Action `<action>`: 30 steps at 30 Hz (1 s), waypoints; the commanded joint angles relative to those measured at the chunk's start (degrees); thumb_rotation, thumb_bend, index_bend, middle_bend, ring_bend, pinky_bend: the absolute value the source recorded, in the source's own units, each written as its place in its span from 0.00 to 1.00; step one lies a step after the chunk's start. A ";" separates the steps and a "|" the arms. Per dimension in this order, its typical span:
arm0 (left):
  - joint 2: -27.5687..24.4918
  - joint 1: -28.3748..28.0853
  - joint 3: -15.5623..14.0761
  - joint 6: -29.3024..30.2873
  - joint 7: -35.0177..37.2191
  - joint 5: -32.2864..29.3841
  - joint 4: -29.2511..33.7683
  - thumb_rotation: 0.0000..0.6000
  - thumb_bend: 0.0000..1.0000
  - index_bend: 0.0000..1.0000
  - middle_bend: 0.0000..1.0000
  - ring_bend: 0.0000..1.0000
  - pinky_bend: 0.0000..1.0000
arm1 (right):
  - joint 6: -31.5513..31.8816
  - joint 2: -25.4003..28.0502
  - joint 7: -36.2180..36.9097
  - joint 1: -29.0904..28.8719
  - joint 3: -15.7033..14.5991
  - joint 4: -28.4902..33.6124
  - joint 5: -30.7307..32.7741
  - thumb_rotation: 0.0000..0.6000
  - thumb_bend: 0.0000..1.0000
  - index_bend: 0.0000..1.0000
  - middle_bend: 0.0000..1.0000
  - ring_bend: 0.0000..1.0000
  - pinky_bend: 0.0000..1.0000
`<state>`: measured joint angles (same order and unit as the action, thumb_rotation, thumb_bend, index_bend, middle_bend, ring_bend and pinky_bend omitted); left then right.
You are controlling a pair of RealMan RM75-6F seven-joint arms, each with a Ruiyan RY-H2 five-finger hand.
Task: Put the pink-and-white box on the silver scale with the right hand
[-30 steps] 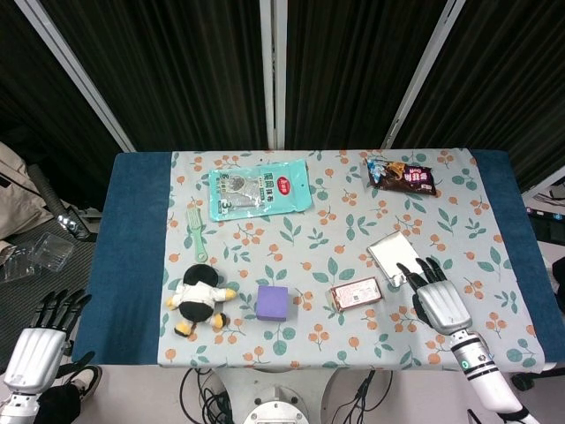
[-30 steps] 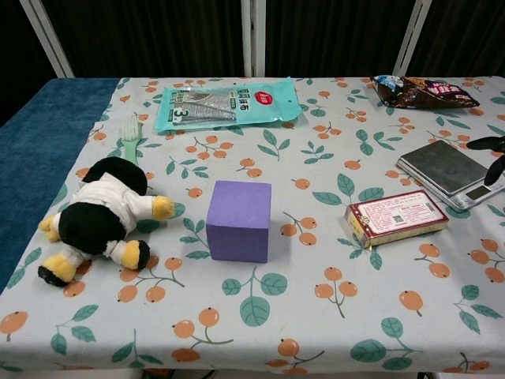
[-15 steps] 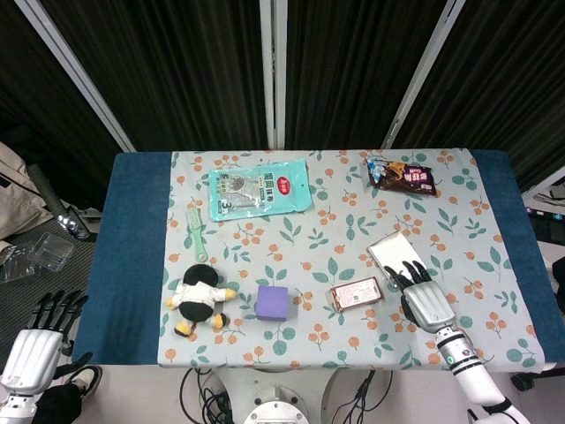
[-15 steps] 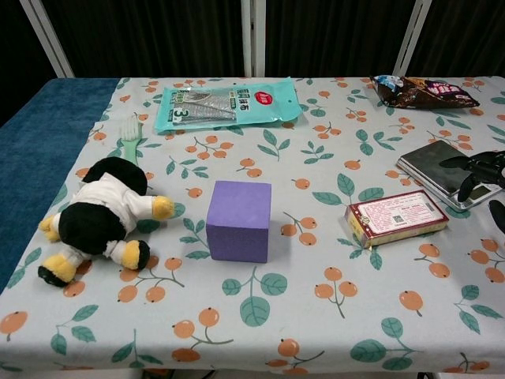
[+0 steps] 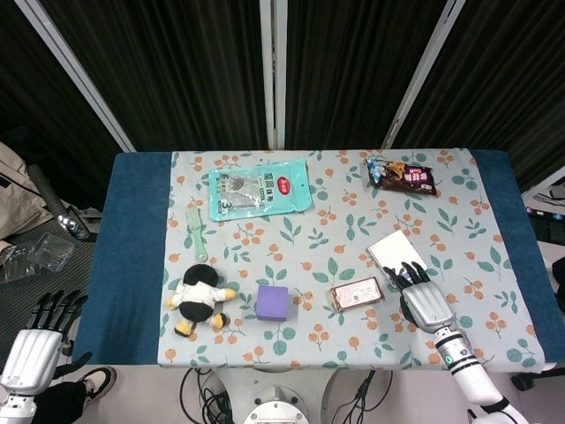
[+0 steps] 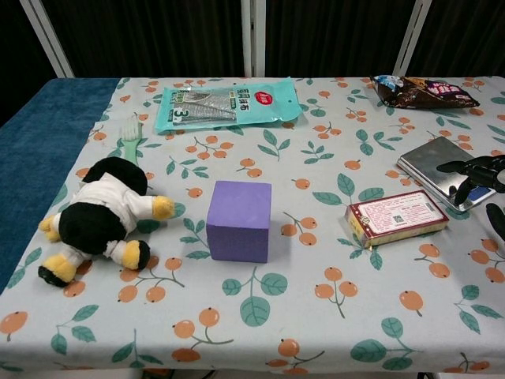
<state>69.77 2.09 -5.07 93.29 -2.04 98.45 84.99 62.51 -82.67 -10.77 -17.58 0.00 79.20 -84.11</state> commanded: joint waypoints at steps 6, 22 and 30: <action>-0.06 0.05 -0.05 0.24 -0.06 0.25 0.07 1.00 0.11 0.11 0.06 0.00 0.06 | 1.99 0.52 1.34 0.22 -0.10 1.08 -0.82 1.00 0.75 0.00 0.29 0.00 0.00; -0.71 0.18 -0.21 0.21 -0.41 0.24 0.85 1.00 0.11 0.12 0.06 0.00 0.07 | 0.36 0.45 -5.66 -4.41 1.51 5.94 -3.30 1.00 0.09 0.00 0.06 0.00 0.00; -0.90 0.41 0.02 0.60 0.13 -0.17 0.53 1.00 0.11 0.13 0.06 0.00 0.07 | -4.89 -2.65 -12.29 -8.21 3.36 7.52 0.87 1.00 0.13 0.00 0.14 0.03 0.10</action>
<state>68.86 2.48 -5.07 93.86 -1.93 98.26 85.55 58.72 -84.42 -21.75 -24.91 2.76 86.25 -84.48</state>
